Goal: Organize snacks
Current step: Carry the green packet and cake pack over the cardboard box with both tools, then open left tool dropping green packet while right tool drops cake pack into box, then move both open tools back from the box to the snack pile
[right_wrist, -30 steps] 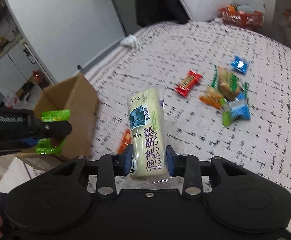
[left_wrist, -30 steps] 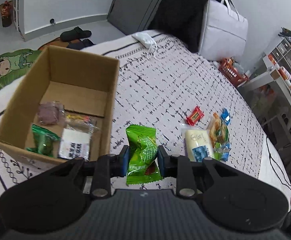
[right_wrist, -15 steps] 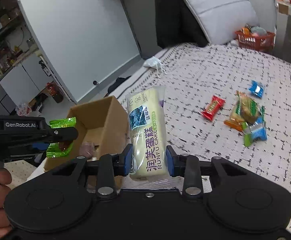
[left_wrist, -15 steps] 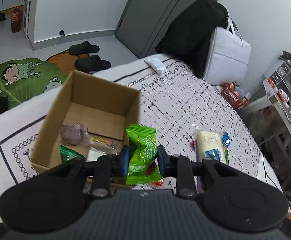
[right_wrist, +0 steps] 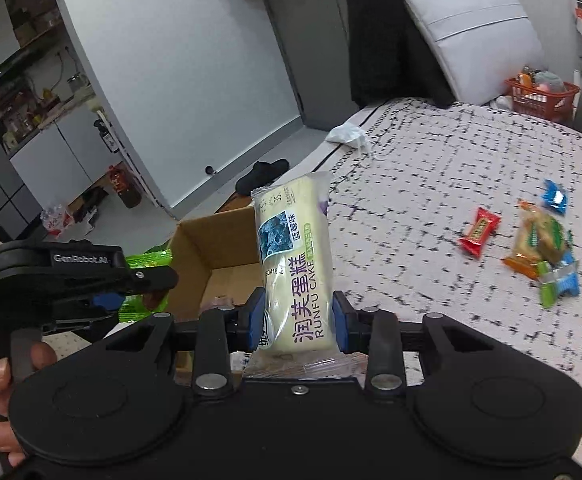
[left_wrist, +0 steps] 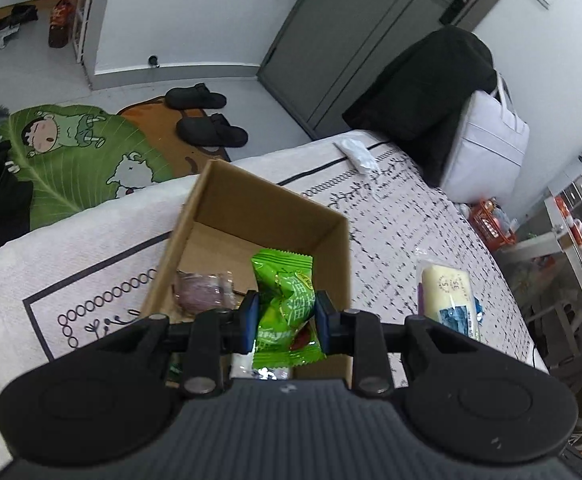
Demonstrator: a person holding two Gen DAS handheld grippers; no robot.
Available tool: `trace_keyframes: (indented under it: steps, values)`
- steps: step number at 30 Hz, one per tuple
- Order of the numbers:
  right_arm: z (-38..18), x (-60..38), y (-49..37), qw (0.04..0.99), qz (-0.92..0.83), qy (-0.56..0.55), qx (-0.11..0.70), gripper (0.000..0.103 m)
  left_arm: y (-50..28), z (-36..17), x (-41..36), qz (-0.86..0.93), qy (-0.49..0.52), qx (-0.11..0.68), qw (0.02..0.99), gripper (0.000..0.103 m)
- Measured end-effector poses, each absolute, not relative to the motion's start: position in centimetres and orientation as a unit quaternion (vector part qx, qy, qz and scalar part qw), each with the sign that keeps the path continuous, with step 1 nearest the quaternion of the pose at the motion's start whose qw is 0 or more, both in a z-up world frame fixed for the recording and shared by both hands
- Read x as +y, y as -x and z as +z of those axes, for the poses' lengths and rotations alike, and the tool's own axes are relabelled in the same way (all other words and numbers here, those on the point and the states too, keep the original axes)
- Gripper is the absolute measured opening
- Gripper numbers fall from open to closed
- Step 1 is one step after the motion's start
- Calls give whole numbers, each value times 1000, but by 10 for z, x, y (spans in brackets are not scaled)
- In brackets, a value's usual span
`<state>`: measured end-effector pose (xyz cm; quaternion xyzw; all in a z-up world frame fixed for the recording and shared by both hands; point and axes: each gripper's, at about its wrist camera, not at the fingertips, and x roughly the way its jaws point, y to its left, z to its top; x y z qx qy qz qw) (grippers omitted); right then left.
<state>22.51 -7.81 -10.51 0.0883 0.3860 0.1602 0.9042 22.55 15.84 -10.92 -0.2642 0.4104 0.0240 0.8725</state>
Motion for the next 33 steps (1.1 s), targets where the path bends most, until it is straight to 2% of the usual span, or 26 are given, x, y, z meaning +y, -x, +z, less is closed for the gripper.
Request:
trace_keyframes:
  steps: [11, 15, 17, 18, 19, 20, 26, 30, 33]
  values:
    - [-114, -45, -241, 901, 152, -87, 397, 34, -242, -128, 182, 1, 304, 429, 851, 29]
    - [-114, -35, -247, 899, 158, -97, 398, 35, -240, -123, 192, 11, 300, 431, 851, 40]
    - [-114, -31, -247, 900, 164, -101, 392, 41, -240, -120, 194, 18, 291, 434, 853, 44]
    - [-114, -31, -246, 901, 163, -104, 389, 46, -239, -117, 196, 21, 287, 435, 853, 46]
    - [-114, -31, -245, 902, 159, -104, 388, 60, -239, -116, 197, 22, 286, 435, 853, 47]
    - [-113, -32, -243, 904, 155, -101, 385, 64, -238, -115, 197, 24, 285, 436, 853, 50]
    - [-102, -48, -234, 907, 141, -109, 382, 65, -225, -111, 194, 32, 279, 442, 852, 70]
    - [-89, -59, -226, 909, 132, -118, 377, 65, -213, -104, 191, 38, 276, 446, 851, 76]
    - [-75, -68, -221, 911, 129, -128, 371, 73, -204, -91, 187, 37, 268, 441, 856, 82]
